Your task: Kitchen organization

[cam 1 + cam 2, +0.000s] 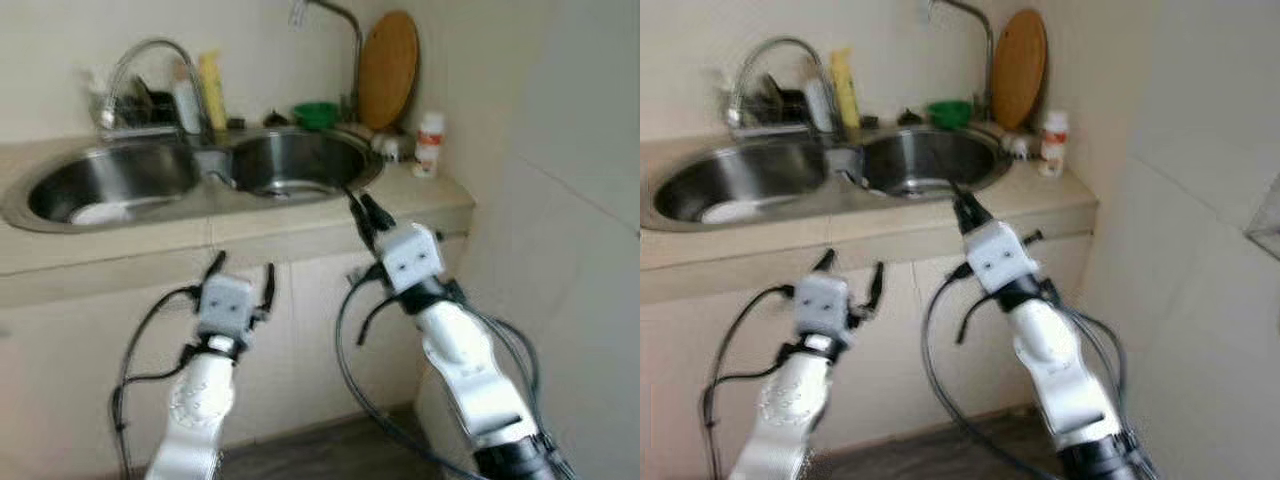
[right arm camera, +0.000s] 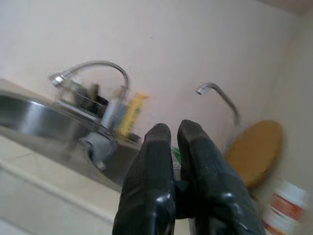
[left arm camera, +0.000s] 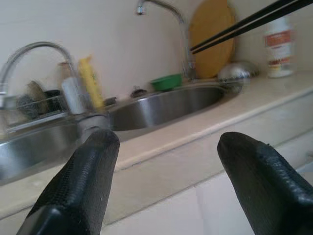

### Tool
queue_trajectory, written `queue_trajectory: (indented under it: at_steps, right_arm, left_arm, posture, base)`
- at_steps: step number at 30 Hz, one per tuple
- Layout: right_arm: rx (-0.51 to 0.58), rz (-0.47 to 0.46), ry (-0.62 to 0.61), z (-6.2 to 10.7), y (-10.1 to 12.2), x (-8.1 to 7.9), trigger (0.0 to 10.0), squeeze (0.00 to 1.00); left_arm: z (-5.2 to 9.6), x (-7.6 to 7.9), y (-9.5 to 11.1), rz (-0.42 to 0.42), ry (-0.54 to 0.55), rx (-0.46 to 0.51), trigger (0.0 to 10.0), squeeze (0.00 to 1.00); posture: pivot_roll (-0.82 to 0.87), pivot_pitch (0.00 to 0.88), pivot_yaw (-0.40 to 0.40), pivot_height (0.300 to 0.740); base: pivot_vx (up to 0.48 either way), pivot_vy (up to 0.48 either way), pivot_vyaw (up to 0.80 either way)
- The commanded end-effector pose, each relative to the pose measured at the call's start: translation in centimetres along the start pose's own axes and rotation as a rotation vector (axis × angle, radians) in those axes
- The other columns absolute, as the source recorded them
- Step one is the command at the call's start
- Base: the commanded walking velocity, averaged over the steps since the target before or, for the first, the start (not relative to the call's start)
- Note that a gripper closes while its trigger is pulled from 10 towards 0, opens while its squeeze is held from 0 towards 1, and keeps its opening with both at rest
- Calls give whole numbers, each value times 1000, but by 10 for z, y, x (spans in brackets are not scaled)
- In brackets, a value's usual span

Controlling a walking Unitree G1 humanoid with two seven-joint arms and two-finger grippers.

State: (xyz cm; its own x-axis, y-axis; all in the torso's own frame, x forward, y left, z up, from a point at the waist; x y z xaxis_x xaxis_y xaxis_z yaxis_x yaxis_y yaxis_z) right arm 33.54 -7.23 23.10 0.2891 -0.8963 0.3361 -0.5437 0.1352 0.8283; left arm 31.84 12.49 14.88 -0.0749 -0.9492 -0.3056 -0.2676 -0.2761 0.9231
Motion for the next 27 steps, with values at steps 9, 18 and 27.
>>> queue_trajectory:
  at_steps: [9,18,27]
  right_arm:
    - [15,-32,53,-9,7,-15,10000,0]
    - [7,-49,39,-10,5,-14,10000,0]
    - [3,-36,42,-11,4,-13,10000,0]
  left_arm:
    - [-8,-26,9,-44,62,25,10000,0]
    - [-14,-34,25,-53,83,76,10000,0]
    - [-16,-35,27,-57,87,81,10000,0]
  posture:
    - [-26,0,4,740]
    - [-24,0,4,740]
    - [-26,0,7,740]
  base:
    - [301,0,444]
    - [303,0,89]
    - [303,0,0]
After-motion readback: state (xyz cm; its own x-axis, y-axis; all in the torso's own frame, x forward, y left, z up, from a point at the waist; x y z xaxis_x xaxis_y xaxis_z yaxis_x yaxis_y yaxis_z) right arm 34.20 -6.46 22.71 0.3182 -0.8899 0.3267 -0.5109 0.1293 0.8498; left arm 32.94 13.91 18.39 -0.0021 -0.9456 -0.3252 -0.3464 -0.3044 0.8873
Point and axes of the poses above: a point about 5 cm out from each wrist's last joint towards the gripper, its own z axis pointing back from the gripper into the wrist, its own y axis along the axis of the wrist's last joint, x = y × z, the point moved 5 cm from there along -z, pointing out of the wrist towards the gripper, and after that the axes turned 5 degrees about -z, right-handed, at the moved point
